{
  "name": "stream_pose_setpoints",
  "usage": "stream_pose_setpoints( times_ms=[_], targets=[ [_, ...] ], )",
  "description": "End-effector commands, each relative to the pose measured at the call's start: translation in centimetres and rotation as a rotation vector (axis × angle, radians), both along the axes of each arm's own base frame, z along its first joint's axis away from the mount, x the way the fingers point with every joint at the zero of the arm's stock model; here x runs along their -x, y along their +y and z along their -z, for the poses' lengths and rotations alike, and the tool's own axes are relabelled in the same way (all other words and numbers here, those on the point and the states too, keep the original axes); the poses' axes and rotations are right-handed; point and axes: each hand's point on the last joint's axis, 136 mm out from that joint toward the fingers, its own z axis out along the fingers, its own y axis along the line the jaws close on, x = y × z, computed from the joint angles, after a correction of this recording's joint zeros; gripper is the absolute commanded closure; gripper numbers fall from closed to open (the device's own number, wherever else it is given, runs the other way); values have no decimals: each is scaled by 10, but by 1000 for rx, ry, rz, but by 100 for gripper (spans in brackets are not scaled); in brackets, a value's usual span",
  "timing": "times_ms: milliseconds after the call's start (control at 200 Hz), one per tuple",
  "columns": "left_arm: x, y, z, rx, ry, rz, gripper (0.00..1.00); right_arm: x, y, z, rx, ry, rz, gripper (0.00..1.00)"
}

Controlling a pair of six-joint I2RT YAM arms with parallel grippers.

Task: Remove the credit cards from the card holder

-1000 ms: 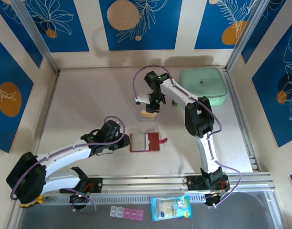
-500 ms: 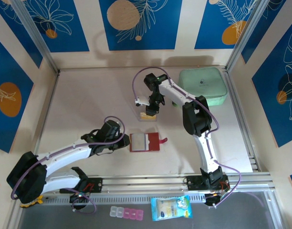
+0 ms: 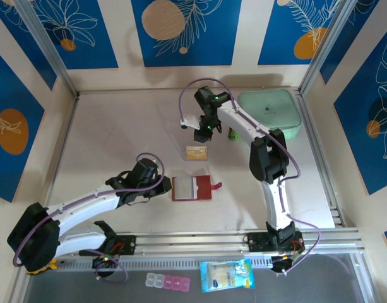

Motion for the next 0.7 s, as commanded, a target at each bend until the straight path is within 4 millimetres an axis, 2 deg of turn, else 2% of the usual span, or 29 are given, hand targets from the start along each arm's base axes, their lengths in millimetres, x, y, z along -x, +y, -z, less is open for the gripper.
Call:
stream_pose_setpoints(
  times_ms=[0,215,385,530,695],
  targets=[
    [-8,0,-9,-1,-38,-2,70,-4,-1,-7,-19,-30,53,80],
    [-8,-5,-6,18,-22,6,70,-3,1,7,-25,-18,108,80],
    [-10,-12,-3,27,-9,27,70,5,6,-2,-95,-1,212,80],
    [-14,-24,-2,54,-5,50,71,25,11,-5,-156,49,332,82],
    [-18,-31,3,47,5,70,73,56,18,-19,-291,131,499,82]
  ],
)
